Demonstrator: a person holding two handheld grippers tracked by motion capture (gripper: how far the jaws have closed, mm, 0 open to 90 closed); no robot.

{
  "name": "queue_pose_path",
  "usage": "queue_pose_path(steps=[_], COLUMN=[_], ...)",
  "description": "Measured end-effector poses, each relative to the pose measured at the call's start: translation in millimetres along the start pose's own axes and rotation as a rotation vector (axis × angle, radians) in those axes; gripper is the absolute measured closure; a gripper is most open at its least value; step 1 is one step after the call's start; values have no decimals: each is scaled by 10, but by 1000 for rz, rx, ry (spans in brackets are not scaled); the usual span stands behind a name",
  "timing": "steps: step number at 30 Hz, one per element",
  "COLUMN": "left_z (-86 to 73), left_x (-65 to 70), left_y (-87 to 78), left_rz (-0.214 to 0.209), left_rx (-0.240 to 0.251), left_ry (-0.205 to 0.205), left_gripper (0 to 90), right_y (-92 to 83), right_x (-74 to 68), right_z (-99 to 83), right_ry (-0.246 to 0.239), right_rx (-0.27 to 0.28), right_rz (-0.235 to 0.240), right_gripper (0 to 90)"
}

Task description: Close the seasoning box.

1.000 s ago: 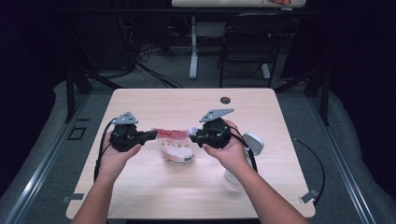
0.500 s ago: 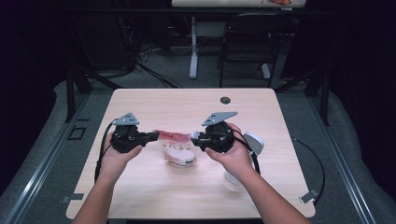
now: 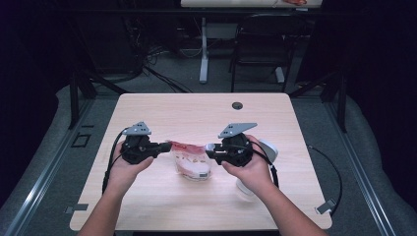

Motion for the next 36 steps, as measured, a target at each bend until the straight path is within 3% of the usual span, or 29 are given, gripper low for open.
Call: queue_pose_path(steps=[18, 36], left_z=[29, 17], left_x=[183, 300], left_y=[68, 107], left_rz=[-34, -56], left_rx=[-8, -19], left_ry=[36, 61], left_gripper=[900, 900], right_y=[-171, -224], right_x=[-23, 21], right_z=[-190, -281], right_ry=[-9, -8], right_rx=[-13, -30], right_rz=[-4, -5], right_gripper=[689, 672])
Point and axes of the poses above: each handheld gripper's, and its own axes: y roughly forward along the jaws, z roughly out of its top, x roughly to its right, the point moved 4 cm from there along y, roughly forward along the jaws, and after that the axes turned 12 degrees about -x, right-handed, at the moved point
